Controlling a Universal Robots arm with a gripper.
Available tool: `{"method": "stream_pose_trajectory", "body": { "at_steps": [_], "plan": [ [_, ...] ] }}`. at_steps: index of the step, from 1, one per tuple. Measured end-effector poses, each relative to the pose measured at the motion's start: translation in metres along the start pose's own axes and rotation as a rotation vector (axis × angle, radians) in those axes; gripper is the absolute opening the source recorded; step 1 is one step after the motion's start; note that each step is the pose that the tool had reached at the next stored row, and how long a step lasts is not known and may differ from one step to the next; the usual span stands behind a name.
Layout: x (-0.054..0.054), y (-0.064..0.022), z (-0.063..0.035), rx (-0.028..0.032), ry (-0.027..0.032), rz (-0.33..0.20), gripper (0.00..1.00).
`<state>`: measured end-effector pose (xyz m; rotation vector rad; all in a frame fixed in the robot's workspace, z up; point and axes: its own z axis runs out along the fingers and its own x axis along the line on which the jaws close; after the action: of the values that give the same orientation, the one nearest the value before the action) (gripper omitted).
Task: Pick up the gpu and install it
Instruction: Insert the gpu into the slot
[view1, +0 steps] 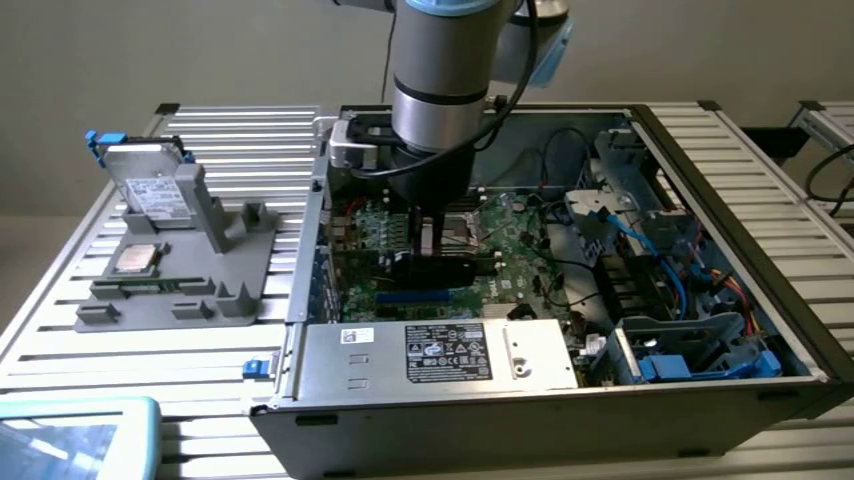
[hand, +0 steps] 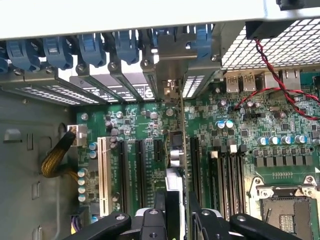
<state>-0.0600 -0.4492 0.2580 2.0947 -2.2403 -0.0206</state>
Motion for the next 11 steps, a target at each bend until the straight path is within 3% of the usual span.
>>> {"method": "stream_pose_trajectory", "body": {
  "at_steps": [7,11],
  "plan": [
    [-0.0014,0.0009,0.0011,0.0003,0.0003,-0.005,0.27],
    [-0.0018,0.0009,0.0028,0.0004,0.0039,-0.005,0.27]
  ]
}}
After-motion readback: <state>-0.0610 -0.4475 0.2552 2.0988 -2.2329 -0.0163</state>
